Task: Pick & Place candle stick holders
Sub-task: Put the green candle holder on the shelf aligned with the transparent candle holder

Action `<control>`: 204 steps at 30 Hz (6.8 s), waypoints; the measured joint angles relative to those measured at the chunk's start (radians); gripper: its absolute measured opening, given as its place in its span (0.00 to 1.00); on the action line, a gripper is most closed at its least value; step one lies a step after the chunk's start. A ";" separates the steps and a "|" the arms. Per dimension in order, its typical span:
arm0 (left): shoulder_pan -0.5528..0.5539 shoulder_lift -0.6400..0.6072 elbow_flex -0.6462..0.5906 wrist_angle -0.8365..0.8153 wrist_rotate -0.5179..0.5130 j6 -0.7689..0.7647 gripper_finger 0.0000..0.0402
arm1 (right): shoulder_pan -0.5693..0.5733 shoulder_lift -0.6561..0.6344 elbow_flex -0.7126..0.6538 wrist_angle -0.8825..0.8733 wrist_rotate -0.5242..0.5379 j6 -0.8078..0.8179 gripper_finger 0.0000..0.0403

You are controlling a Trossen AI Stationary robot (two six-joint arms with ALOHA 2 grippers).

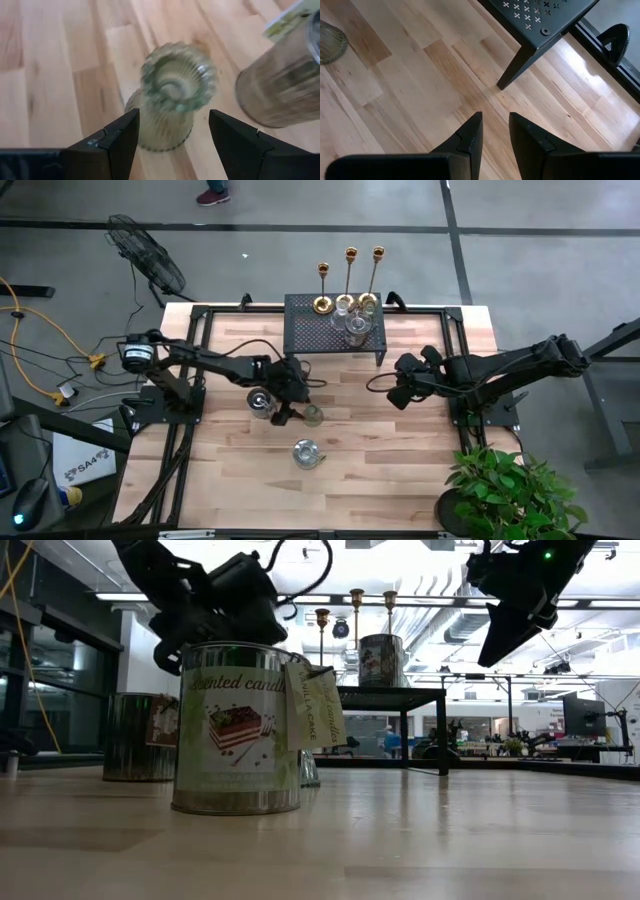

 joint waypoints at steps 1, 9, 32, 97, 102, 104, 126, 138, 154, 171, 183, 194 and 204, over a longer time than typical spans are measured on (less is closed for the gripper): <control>-0.008 0.000 0.000 0.011 0.000 0.009 0.58 | 0.000 0.000 0.000 0.000 0.000 0.000 0.22; -0.054 0.000 0.000 0.087 -0.102 0.067 0.58 | 0.000 0.000 0.000 0.000 0.000 0.000 0.22; -0.059 0.000 0.000 0.125 -0.106 0.066 0.58 | 0.000 0.000 0.000 0.007 -0.007 0.000 0.22; -0.059 0.000 0.000 0.149 -0.122 -0.035 0.42 | 0.000 0.000 0.000 0.007 -0.007 0.000 0.22; -0.059 -0.010 0.003 0.137 -0.122 -0.057 0.42 | 0.000 0.000 0.000 0.007 -0.007 0.000 0.22; -0.059 -0.017 0.012 0.123 -0.124 -0.066 0.42 | 0.000 0.000 0.000 0.007 -0.008 0.000 0.22; -0.059 -0.024 0.397 -0.405 -0.260 -0.155 0.42 | 0.000 0.000 0.000 0.007 -0.008 0.000 0.22; -0.057 -0.024 0.681 -0.703 -0.449 -0.024 0.42 | 0.000 0.000 0.000 0.007 -0.008 -0.003 0.22; 0.121 -0.024 0.721 -0.693 -0.510 0.026 0.42 | 0.000 0.000 0.000 0.010 -0.008 -0.004 0.22; 0.372 -0.011 0.721 -0.608 -0.324 0.026 0.42 | 0.000 0.000 0.000 0.015 0.000 -0.005 0.22; 0.362 0.064 0.721 -0.557 -0.372 -0.050 0.42 | -0.001 0.000 0.000 0.022 0.000 -0.005 0.22; 0.362 0.078 0.721 -0.532 -0.449 -0.066 0.42 | -0.001 0.000 0.000 0.035 0.000 -0.021 0.22; 0.366 0.079 0.721 -0.527 -0.476 -0.146 0.42 | -0.001 0.000 0.000 0.041 0.000 -0.023 0.22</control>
